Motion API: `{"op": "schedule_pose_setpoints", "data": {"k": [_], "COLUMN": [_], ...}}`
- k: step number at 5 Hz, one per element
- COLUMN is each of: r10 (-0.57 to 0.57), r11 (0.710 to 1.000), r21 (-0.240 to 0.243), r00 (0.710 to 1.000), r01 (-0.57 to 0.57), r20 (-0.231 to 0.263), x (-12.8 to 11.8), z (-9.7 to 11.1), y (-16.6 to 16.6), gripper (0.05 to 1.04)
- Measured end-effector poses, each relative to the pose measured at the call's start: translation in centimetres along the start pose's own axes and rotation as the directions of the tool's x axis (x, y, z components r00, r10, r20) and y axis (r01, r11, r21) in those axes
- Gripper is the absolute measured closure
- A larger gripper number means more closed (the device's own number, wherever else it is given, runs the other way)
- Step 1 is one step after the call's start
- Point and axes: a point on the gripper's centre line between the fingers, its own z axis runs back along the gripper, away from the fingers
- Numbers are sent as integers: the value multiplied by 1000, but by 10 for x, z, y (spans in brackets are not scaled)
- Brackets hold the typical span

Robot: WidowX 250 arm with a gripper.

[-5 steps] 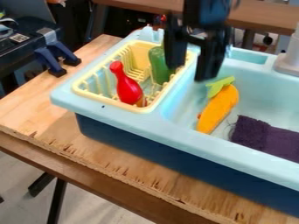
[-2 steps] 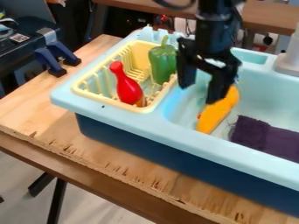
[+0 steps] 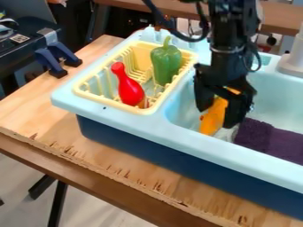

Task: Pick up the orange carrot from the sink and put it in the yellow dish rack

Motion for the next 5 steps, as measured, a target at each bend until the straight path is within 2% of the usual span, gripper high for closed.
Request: {"op": "schedule_pose_setpoints", "data": {"k": [1, 2, 3, 4, 5], "r10": [17, 44, 75, 70, 56], "r11": [1000, 998, 995, 995, 996], "r21": [-1, 45, 75, 76, 78], "r00": [1000, 997, 993, 994, 997], "r01": [-17, -41, -68, -63, -53], "r20": [-11, -60, -94, -86, -44], "x": [7, 8, 2, 0, -2], "z": [-10, -14, -13, -3, 19], "y": [3, 10, 13, 15, 14], "gripper": [77, 112, 383, 582, 643]}}
